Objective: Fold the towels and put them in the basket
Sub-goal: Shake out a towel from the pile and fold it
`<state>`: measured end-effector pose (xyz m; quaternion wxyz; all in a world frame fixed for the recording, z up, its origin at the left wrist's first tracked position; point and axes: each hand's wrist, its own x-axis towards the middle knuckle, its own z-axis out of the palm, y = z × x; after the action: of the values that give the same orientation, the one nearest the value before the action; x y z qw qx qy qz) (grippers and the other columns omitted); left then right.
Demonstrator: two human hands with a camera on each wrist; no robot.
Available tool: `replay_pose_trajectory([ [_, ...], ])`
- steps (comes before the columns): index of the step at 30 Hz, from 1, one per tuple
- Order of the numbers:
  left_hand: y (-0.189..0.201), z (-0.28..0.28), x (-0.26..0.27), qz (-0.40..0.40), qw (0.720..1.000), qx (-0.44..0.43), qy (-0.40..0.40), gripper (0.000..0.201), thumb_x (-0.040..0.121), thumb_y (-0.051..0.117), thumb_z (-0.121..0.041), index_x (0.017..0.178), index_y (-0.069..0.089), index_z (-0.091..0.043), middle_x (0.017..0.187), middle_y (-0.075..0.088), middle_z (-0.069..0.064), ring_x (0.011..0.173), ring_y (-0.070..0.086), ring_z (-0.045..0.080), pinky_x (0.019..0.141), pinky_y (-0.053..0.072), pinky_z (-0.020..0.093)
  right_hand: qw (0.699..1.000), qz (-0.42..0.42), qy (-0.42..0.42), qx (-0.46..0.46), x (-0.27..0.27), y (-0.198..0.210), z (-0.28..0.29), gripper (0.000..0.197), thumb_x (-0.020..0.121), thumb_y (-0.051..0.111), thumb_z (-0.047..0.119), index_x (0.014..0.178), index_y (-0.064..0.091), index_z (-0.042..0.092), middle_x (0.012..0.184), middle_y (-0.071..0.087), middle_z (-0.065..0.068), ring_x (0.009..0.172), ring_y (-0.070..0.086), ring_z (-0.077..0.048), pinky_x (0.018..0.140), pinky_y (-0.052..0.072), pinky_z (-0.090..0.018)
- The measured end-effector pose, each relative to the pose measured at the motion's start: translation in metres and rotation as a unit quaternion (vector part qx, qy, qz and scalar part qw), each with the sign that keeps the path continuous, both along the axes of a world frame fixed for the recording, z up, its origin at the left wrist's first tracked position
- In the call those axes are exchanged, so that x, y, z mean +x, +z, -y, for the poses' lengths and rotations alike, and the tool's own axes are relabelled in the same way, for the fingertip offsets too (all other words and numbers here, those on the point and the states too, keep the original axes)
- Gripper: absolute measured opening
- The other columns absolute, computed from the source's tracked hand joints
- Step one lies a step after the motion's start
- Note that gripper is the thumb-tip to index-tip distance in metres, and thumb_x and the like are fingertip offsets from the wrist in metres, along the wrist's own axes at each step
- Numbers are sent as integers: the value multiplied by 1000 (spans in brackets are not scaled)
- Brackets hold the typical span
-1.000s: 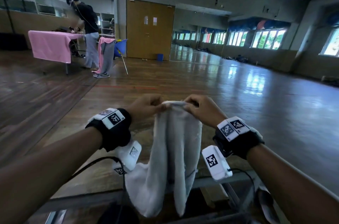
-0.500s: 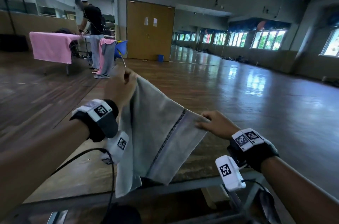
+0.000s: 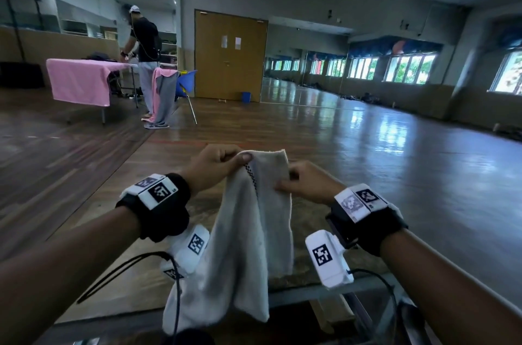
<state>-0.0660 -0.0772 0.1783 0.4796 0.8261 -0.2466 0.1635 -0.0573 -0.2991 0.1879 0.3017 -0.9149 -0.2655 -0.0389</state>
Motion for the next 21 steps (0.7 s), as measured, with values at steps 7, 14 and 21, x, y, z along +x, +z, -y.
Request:
replay_pose_trajectory([
  [7, 2, -7, -5, 2, 999, 40, 37, 25, 94, 53, -28, 71, 63, -29, 60, 59, -17, 56, 53, -4, 56, 40, 11, 972, -74, -5, 223, -1, -21, -7, 18, 90, 59, 14, 104, 62, 3, 94, 67, -7, 87, 63, -17, 77, 52, -30],
  [14, 7, 0, -11, 8, 999, -32, 41, 19, 91, 57, -32, 91, 65, -15, 84, 68, 3, 75, 60, 3, 68, 48, 18, 977, 28, -12, 212, -3, 0, -22, 12, 86, 65, 20, 89, 64, 8, 92, 68, -17, 81, 62, -24, 80, 52, -44],
  [21, 16, 0, -17, 44, 996, -42, 59, 15, 92, 56, -21, 90, 64, -9, 80, 64, 2, 73, 56, 9, 66, 47, 19, 983, -24, 24, 178, -9, -7, -13, 15, 81, 71, 31, 85, 66, 17, 80, 68, 0, 71, 62, -10, 67, 51, -30],
])
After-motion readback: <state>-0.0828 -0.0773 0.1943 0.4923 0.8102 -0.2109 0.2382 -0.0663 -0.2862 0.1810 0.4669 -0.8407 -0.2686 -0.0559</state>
